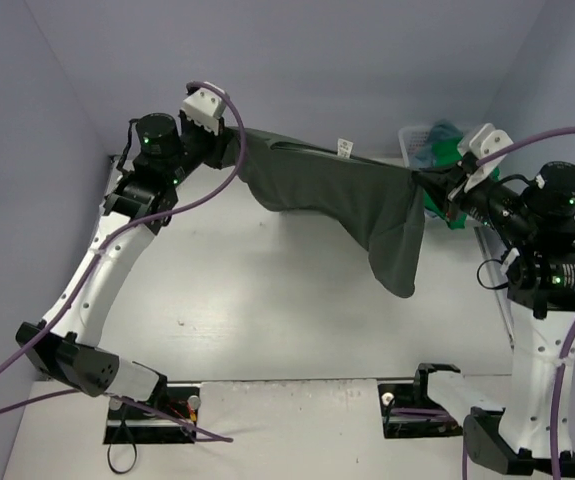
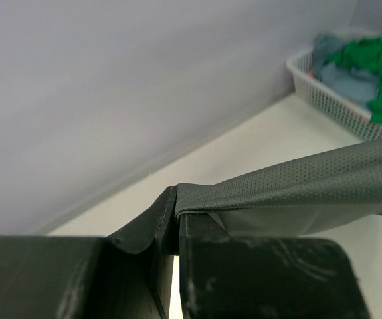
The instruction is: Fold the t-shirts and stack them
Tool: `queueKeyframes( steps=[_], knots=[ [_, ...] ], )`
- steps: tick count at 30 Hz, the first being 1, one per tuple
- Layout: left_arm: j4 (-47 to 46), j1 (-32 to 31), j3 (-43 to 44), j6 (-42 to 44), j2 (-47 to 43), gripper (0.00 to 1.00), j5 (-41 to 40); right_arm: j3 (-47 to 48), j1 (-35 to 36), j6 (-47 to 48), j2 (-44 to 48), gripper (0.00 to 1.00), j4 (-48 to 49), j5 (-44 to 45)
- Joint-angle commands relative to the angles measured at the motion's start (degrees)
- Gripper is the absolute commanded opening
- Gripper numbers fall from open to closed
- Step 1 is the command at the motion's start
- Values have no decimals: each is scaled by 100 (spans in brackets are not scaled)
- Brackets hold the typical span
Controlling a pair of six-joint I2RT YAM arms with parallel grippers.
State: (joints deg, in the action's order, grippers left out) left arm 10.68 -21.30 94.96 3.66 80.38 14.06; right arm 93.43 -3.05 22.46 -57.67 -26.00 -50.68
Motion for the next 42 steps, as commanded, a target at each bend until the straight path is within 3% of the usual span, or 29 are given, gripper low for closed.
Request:
queueKeyframes(
  steps=[1,5,8,11,15,24,30,36,42],
  knots=[
    [-330,152,259,240,-180,0,-307,140,-99,224,-174,0,253,337],
    [-14,161,838,276,-259,0,-308,343,-99,-3,-183,0,393,734],
    [250,161,1086,162,-373,0,-168,465,-91,-206,-139,0,359,272],
    [365,152,912,109,-663,0,-88,370,-99,-373,27,0,236,-90],
    [461,153,822,196,-1059,0,-202,342,-99,-295,370,0,218,83],
    [1015,170,1464,-120,-1744,0,8,730,-99,-409,713,0,253,49],
    [1103,196,1070,-304,-2026,0,500,423,-108,-506,810,0,297,-162],
    [884,179,437,-217,-1746,0,800,-297,-108,-304,503,0,551,-118],
    [418,179,585,152,-525,0,703,-694,-99,-233,-472,0,1315,110]
  ],
)
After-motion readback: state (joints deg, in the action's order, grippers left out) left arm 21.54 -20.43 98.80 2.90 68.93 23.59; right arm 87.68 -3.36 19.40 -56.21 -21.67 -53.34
